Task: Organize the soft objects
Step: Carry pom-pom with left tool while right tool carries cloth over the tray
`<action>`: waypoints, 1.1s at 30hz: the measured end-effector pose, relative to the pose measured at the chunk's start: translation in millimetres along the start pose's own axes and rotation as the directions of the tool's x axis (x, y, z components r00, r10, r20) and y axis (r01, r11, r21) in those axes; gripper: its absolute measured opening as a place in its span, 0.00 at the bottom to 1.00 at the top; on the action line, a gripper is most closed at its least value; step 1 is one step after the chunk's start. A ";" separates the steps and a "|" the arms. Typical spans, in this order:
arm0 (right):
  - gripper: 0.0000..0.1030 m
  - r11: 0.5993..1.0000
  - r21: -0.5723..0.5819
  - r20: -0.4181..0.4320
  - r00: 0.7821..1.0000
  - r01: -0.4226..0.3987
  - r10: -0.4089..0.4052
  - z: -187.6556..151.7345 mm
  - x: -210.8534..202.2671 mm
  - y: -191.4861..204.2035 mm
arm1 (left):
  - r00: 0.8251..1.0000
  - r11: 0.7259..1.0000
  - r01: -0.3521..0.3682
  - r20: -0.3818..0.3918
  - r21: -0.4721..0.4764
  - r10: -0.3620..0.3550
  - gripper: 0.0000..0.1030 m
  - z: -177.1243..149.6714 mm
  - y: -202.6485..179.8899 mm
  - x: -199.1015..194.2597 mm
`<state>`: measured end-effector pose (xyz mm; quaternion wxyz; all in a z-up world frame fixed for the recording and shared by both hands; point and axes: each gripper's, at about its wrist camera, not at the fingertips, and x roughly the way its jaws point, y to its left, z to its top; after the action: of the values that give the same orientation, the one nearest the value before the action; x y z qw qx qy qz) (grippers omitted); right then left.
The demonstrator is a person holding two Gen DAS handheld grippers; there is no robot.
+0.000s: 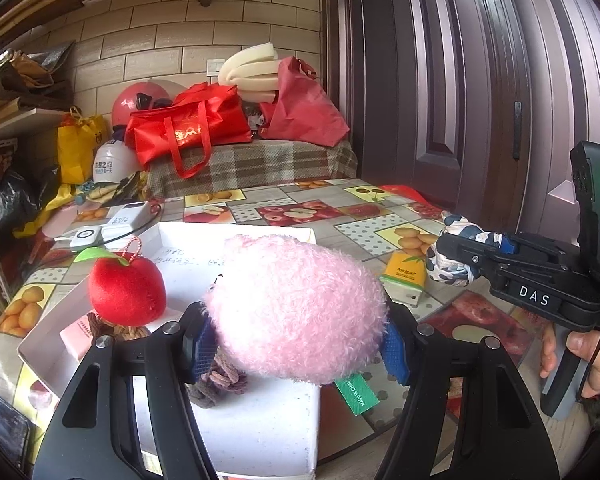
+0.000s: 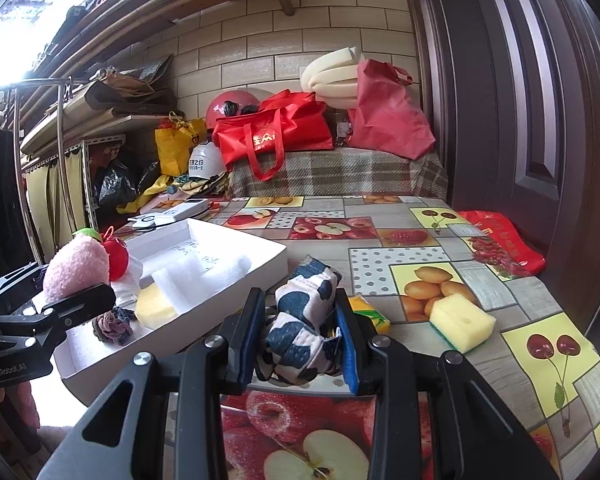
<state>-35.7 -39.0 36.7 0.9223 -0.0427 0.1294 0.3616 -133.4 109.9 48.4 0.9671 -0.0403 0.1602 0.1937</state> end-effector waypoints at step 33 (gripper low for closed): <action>0.33 0.993 -0.072 -0.041 0.995 -0.089 0.086 6.1 30.4 48.2 | 0.991 0.988 -0.132 -0.019 -0.082 0.130 0.65 -0.9 60.9 -0.6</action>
<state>-45.7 17.4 35.0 0.9008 -0.0779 0.1348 0.4054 -157.7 165.6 46.8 0.9486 -0.0710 0.1609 0.2630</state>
